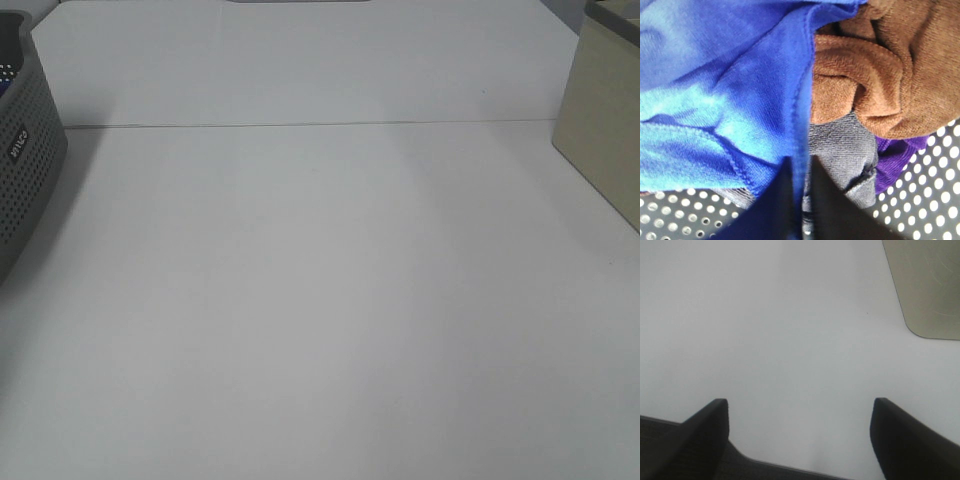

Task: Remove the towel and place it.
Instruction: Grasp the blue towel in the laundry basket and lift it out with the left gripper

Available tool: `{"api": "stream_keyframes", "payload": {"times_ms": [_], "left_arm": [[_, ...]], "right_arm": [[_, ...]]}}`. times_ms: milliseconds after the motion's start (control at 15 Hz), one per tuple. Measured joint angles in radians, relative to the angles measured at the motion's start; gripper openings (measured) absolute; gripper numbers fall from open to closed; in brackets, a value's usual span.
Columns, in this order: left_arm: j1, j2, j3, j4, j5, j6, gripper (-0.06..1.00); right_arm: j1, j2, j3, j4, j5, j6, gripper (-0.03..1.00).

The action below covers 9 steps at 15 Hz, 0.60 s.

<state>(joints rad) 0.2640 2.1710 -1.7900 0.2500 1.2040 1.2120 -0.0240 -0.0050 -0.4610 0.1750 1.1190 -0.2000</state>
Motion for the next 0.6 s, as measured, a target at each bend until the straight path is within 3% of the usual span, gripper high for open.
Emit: {"api": "stream_keyframes", "payload": {"times_ms": [400,600], "left_arm": [[0.000,-0.007,-0.009,0.000,0.000,-0.045,0.00],[0.000,-0.059,-0.087,-0.002,-0.007,-0.196,0.00]], "right_arm": [[0.000,0.000,0.000,0.000,0.000,0.000,0.76],[0.000,0.000,0.000,0.000,0.000,0.000,0.76]]}}
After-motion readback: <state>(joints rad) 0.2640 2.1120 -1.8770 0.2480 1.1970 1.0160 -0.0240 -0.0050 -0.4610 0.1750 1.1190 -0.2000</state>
